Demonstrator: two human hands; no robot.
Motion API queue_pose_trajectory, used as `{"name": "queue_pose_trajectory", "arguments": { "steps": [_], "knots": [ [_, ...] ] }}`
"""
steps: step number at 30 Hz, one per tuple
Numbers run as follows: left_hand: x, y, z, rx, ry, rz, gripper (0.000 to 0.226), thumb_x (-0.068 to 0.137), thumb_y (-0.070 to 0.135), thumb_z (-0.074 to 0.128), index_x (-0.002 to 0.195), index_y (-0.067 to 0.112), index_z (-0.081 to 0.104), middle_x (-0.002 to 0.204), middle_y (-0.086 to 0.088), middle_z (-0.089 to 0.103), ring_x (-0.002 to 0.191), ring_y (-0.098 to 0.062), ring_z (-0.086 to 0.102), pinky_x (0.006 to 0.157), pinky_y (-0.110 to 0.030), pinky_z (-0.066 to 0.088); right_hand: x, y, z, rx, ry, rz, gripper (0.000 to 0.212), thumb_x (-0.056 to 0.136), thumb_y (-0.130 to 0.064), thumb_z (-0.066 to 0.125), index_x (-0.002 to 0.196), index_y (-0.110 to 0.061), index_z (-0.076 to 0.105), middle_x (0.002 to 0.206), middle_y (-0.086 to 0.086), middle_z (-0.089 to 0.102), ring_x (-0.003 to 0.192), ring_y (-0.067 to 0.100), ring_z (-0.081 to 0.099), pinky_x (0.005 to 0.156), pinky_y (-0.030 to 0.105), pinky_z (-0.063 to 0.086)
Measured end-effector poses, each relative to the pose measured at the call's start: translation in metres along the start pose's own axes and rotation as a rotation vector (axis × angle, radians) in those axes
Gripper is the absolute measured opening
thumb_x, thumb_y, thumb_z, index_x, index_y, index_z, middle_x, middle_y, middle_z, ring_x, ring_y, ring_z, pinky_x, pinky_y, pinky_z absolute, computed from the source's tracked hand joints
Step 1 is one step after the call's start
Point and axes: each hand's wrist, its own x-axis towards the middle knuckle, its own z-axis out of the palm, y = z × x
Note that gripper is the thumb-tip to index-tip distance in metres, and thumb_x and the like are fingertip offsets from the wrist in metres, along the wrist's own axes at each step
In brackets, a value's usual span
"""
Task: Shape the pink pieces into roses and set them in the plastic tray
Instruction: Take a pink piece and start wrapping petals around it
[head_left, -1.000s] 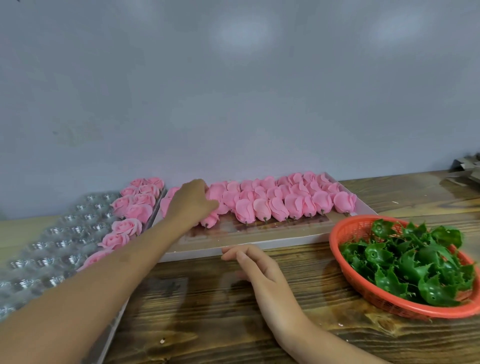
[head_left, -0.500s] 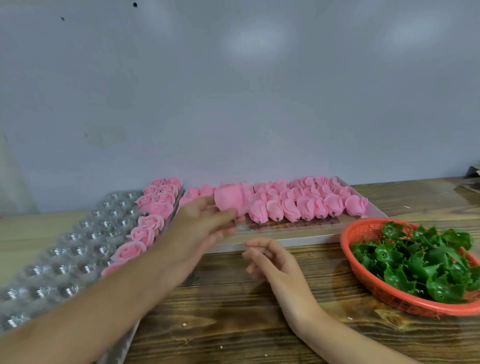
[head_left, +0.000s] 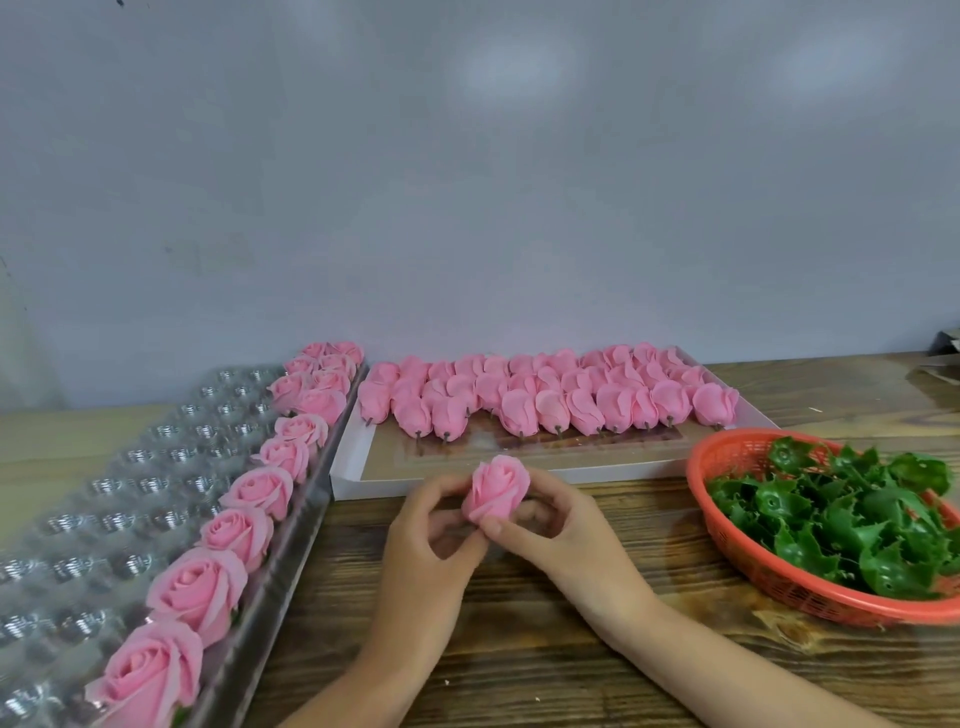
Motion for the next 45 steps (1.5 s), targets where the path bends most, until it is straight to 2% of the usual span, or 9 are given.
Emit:
{"name": "queue_pose_trajectory", "arguments": {
  "steps": [7,10,14,18,25,29,32,38,45],
  "knots": [
    [0.0,-0.005,-0.001,0.031,-0.007,0.004,0.029,0.076,0.014,0.077,0.101,0.026,0.066,0.097,0.003,0.068,0.082,-0.012,0.068,0.072,-0.022,0.054,0.002,0.0,-0.002,-0.028,-0.025,-0.032,0.028,0.083,-0.006,0.075,0.109,-0.016,0.068,0.097,0.006,0.077,0.086,0.014,0.071,0.078,0.022,0.055],
    [0.0,-0.005,-0.002,0.056,-0.002,0.016,0.031,0.076,0.014,0.078,0.1,0.028,0.064,0.093,0.008,0.067,0.08,-0.011,0.067,0.069,-0.02,0.053,0.002,0.0,-0.001,-0.014,-0.011,-0.026,0.027,0.083,-0.016,0.072,0.109,-0.015,0.067,0.094,0.004,0.076,0.079,0.007,0.068,0.069,0.017,0.051],
    [0.002,-0.005,-0.004,0.039,0.022,0.009,0.031,0.076,0.015,0.077,0.096,0.027,0.058,0.091,0.011,0.065,0.074,-0.011,0.065,0.067,-0.019,0.051,0.004,0.002,-0.002,0.014,0.005,0.008,0.023,0.096,-0.014,0.056,0.116,-0.006,0.065,0.089,0.006,0.071,0.073,0.008,0.062,0.063,0.019,0.05],
    [0.005,-0.007,-0.006,-0.024,0.037,-0.049,0.024,0.077,0.014,0.075,0.093,0.025,0.061,0.089,0.009,0.066,0.073,-0.008,0.065,0.064,-0.022,0.049,0.005,0.0,-0.002,0.141,-0.017,0.098,0.029,0.102,-0.004,0.042,0.115,-0.011,0.066,0.088,0.007,0.071,0.076,0.011,0.063,0.066,0.023,0.051],
    [0.004,-0.007,-0.006,-0.044,0.001,-0.037,0.02,0.077,0.018,0.076,0.093,0.023,0.065,0.089,0.006,0.071,0.078,-0.009,0.067,0.067,-0.017,0.051,0.002,0.001,-0.002,0.014,-0.032,0.053,0.033,0.09,-0.004,0.067,0.12,-0.017,0.063,0.107,0.012,0.073,0.084,0.013,0.063,0.07,0.018,0.053],
    [0.003,-0.005,-0.005,-0.074,-0.015,-0.02,0.008,0.085,0.017,0.067,0.093,0.019,0.068,0.087,0.005,0.073,0.079,-0.005,0.068,0.065,-0.014,0.05,0.003,0.003,-0.003,0.036,-0.005,0.048,0.029,0.091,-0.007,0.065,0.119,-0.012,0.061,0.096,0.0,0.072,0.081,0.008,0.063,0.068,0.018,0.052],
    [0.004,-0.005,-0.006,-0.091,-0.012,-0.027,0.017,0.093,0.013,0.056,0.09,0.019,0.072,0.089,0.005,0.073,0.082,-0.007,0.067,0.065,-0.018,0.053,0.004,0.005,-0.004,0.047,0.004,0.04,0.027,0.092,-0.008,0.064,0.119,-0.01,0.061,0.094,-0.001,0.073,0.079,0.007,0.065,0.067,0.018,0.052],
    [0.005,-0.006,-0.006,-0.181,-0.022,-0.109,0.008,0.089,0.014,0.063,0.095,0.014,0.067,0.093,0.0,0.073,0.084,-0.015,0.07,0.062,-0.02,0.054,0.004,0.007,-0.005,0.041,0.001,-0.005,0.028,0.09,-0.01,0.065,0.118,-0.013,0.064,0.089,-0.005,0.075,0.078,0.006,0.068,0.066,0.017,0.051],
    [0.007,-0.007,-0.006,-0.124,-0.095,-0.14,0.015,0.093,0.017,0.057,0.104,0.024,0.066,0.097,0.008,0.073,0.086,-0.014,0.07,0.066,-0.021,0.056,0.005,0.01,-0.004,0.04,0.026,-0.014,0.026,0.093,-0.005,0.062,0.118,-0.009,0.065,0.084,0.004,0.074,0.068,0.011,0.066,0.064,0.019,0.052]
  ]
}}
